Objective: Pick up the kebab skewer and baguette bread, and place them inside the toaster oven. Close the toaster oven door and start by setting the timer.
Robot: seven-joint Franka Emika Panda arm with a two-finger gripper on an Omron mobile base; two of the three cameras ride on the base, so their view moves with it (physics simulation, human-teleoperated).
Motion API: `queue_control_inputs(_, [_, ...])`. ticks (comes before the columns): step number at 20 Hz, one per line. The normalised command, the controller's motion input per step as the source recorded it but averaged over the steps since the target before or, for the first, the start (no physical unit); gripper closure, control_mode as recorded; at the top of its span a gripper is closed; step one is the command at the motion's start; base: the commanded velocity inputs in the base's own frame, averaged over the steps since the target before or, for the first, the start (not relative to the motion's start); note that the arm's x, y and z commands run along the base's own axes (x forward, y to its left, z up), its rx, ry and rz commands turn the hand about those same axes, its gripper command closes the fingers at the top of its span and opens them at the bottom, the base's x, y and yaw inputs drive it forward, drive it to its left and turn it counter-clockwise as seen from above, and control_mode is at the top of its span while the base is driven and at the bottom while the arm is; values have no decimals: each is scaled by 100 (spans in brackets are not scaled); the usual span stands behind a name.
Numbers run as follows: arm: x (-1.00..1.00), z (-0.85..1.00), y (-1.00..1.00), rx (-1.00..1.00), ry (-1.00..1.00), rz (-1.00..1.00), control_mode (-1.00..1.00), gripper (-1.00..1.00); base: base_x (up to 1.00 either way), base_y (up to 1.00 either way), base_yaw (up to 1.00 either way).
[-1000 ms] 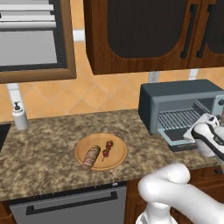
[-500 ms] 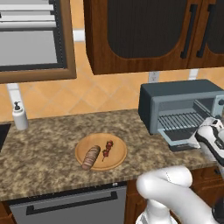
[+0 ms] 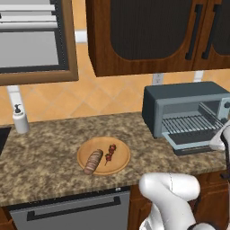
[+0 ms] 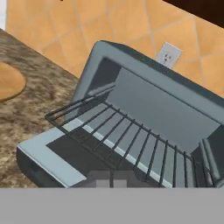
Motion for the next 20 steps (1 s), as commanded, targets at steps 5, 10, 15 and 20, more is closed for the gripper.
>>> queue_control_inputs(5, [-34,78,48,16,40,-22,-100,100,0,0,0])
queue_control_inputs(10, [-47,51,85,10,29,-29,-100,100,0,0,0])
queue_control_inputs(15, [-54,-1,100,9,12,-35,-100,100,0,0,0])
queue_control_inputs(20, [-23,-5,100,19,19,-21,-100,100,0,0,0])
